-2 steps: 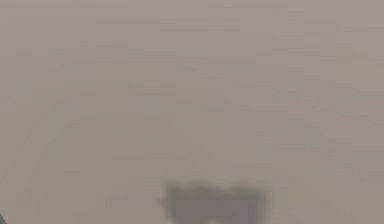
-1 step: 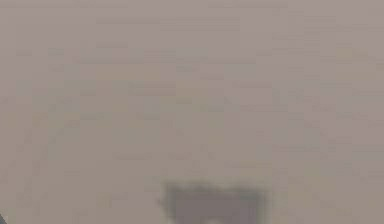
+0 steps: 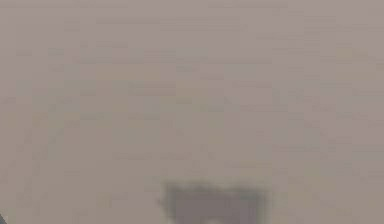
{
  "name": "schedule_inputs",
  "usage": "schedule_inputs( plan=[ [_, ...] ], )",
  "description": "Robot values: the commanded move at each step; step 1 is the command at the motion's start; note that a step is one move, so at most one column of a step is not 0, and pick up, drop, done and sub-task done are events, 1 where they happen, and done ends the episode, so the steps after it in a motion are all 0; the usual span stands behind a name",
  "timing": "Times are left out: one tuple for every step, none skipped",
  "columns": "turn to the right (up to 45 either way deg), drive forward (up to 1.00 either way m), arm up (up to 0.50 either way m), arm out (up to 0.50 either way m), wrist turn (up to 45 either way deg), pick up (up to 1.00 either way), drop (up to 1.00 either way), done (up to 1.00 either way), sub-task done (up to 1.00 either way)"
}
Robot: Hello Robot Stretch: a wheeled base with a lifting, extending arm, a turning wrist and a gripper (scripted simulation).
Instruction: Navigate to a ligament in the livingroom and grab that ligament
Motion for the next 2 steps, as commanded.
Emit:
schedule_inputs(
  plan=[
    [0.0, 0.00, 0.00, 0.00, 45.0, 0.00, 0.00, 0.00, 0.00],
    [0.0, 0.00, -0.30, 0.00, 0.0, 0.00, 0.00, 0.00, 0.00]
  ],
)
